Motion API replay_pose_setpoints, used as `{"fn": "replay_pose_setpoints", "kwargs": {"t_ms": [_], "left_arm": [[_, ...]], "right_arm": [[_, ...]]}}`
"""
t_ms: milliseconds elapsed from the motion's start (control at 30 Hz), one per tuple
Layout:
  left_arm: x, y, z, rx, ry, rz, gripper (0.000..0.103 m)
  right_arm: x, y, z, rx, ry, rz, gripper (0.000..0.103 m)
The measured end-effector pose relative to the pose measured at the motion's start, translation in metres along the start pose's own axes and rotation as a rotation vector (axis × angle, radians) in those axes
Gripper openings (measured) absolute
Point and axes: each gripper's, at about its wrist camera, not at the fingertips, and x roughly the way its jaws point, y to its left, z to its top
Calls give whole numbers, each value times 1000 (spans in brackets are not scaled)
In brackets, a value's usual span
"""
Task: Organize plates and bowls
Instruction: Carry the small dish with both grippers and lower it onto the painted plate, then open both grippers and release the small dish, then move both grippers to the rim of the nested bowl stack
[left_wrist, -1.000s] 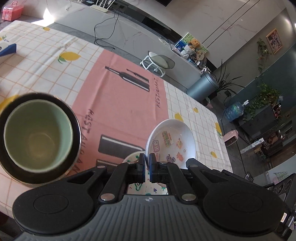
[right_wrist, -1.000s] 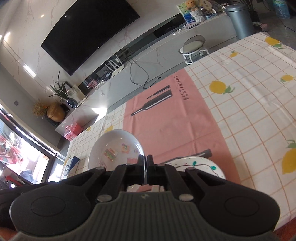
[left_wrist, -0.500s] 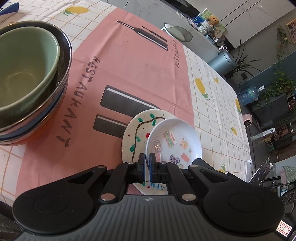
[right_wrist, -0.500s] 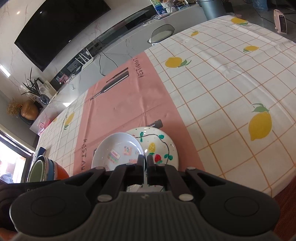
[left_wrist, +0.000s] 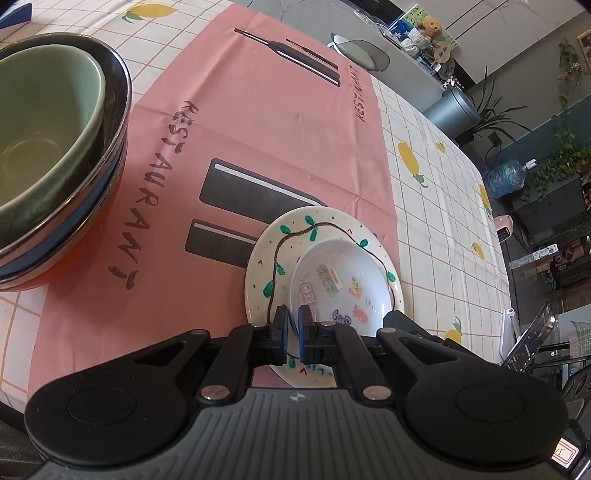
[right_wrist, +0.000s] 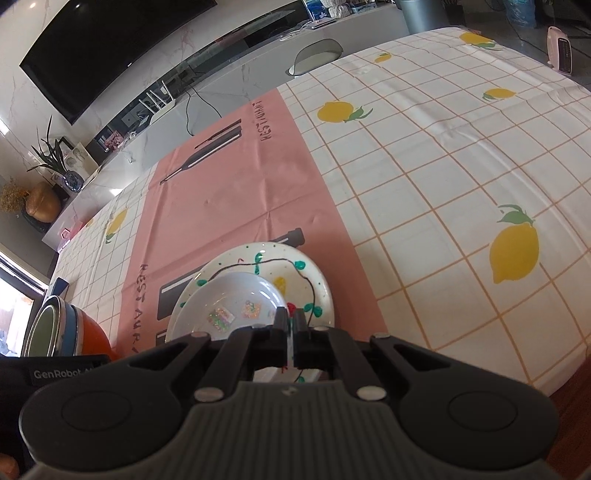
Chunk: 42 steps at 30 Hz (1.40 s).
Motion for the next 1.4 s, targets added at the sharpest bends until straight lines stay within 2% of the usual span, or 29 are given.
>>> {"fn": "replay_pose_setpoints", "kwargs": {"t_ms": [233,300,333,400,500,533,600,667,733,800,967,1033,1133,1267,1400], "left_arm": [[-7,0,0,20,-29,41,11],[-10,0,0,25,-42,41,24],[-12,-1,0,29,-48,41,28],[-17,-3,0,43,-68,44,43],[-24,-8,-1,86,-113,56,55],[-27,-11,-1,102,-132,59,57],[-31,-13,-4,121,-162,54,70],[-33,-12,-6,119,-184,38,76],[-33,-9,-9,114,-207,26,77],[-29,-7,-11,104,-234,36,77],[-21,3,-22,103,-294,54,77],[-17,9,-26,92,-308,40,77],[-10,13,-28,79,-307,36,77],[-5,15,-28,78,-300,36,77],[0,16,-28,94,-281,37,67]], "right_arm": [[-4,1,-2,-10,-3,-4,5],[-8,2,-2,-24,-15,-4,5],[-9,3,-2,-32,-20,-5,8],[-14,5,-2,-48,-34,-3,13],[-24,9,0,-82,-61,8,28],[-27,10,0,-91,-70,10,31],[-31,11,0,-109,-90,19,34],[-33,9,1,-107,-99,32,41],[-33,6,1,-93,-101,43,48],[-30,0,0,-78,-106,50,50],[-28,-13,-4,-135,-168,4,51],[-26,-22,-5,-107,-168,17,52],[-18,-34,-6,-26,-149,55,53],[-7,-37,-11,-6,-128,66,53],[0,-37,-13,1,-112,84,53]]}}
